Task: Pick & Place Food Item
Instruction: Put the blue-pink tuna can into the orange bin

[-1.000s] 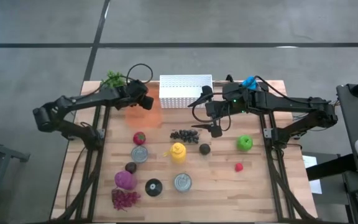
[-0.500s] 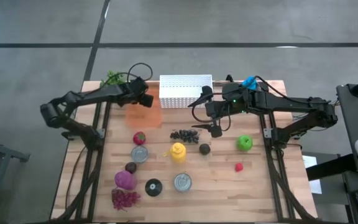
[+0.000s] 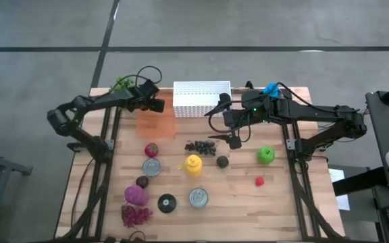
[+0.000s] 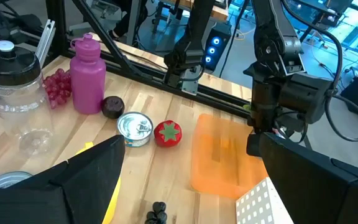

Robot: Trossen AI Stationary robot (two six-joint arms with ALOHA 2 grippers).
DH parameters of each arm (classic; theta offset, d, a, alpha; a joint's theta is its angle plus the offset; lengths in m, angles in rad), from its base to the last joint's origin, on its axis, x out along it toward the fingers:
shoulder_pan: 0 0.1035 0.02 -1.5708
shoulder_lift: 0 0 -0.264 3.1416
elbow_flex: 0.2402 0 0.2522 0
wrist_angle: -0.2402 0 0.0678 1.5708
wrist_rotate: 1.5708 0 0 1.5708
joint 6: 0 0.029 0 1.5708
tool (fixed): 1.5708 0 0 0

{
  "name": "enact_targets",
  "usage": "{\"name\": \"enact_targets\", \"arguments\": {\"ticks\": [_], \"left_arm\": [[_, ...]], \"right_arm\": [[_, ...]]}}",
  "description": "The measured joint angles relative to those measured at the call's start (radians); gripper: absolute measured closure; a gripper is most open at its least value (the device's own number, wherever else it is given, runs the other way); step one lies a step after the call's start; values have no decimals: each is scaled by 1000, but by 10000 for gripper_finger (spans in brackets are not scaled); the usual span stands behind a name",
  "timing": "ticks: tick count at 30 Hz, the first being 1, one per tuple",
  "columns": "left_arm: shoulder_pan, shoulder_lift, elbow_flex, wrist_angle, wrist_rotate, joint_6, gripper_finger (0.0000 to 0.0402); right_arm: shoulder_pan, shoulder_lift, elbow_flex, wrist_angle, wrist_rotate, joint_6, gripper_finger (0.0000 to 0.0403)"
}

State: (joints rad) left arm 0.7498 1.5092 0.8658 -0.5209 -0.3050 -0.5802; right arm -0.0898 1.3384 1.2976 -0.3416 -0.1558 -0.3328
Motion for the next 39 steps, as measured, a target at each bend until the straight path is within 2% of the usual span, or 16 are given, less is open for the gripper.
{"name": "enact_targets", "arguments": {"ticks": [15,29,37,39], "left_arm": [[19,6,-3,58,-24,4,221],[20,130,6,89,-31,-1,221],[33,137,6,107,-31,-31,221],[34,139,6,112,-31,-46,208]], "right_arm": [[0,0,0,0,0,0,32],[0,0,0,1,0,0,32],[0,0,0,1,0,0,32],[0,0,0,1,0,0,32]]}}
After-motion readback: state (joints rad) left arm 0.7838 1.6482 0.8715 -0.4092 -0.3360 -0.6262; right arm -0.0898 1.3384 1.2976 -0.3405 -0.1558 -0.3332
